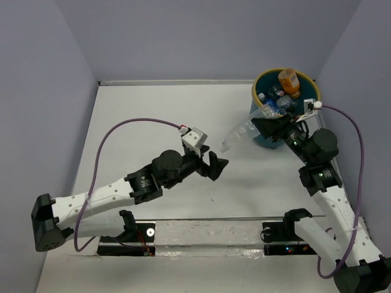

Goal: Put the plastic bottles in the bin

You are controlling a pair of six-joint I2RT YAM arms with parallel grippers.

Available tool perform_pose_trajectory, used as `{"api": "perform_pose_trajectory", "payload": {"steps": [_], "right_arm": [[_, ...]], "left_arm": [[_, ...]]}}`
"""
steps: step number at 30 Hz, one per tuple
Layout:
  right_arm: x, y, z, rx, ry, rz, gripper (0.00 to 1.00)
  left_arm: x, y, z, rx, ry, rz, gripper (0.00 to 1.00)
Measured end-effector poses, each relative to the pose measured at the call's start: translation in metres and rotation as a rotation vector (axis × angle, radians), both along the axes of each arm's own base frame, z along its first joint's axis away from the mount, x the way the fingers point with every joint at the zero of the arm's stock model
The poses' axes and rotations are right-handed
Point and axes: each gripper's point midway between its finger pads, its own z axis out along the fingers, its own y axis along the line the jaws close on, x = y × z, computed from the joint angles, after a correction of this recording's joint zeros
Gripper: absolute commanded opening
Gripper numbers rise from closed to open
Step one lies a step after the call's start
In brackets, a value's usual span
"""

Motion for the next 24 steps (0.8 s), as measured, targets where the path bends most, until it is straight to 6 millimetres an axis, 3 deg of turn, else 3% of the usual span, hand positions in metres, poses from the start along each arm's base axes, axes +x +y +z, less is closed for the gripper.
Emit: {"api": "perform_pose_trajectory", "payload": {"steps": [4,6,10,15,19,22,24], "right_arm": [[0.018,-0.036,0.082,-0.052,-0.203,-0.240,0.17],[0.026,-0.056,0.111,-0.073,-0.263,-0.363,0.17],[0.055,-0.104,0.141,-0.172,-0.298,-0.660,0.17],[0.094,-0.130,0.124,-0.317,-0.219,-0.835,0.17],[0.129,-0.137,0.075,-0.483,-0.085,-0.877,0.18],[0.140,-0.138,0.052,-0.535,-0.030,-0.875,0.20],[0.145,-0.140,0.048,-0.516,-0.021,-0.874,0.20]], "left_arm": [[0.002,0.047,0.047,-0.076,0.015,0.142,0.99],[0.003,0.070,0.066,-0.095,0.027,0.209,0.99],[0.003,0.108,0.085,-0.091,0.042,0.315,0.99],[0.008,0.151,0.069,0.012,0.044,0.465,0.99],[0.014,0.165,0.049,0.083,0.030,0.534,0.99],[0.018,0.169,0.024,0.154,0.023,0.564,0.99],[0.019,0.172,0.009,0.196,0.024,0.573,0.99]]}}
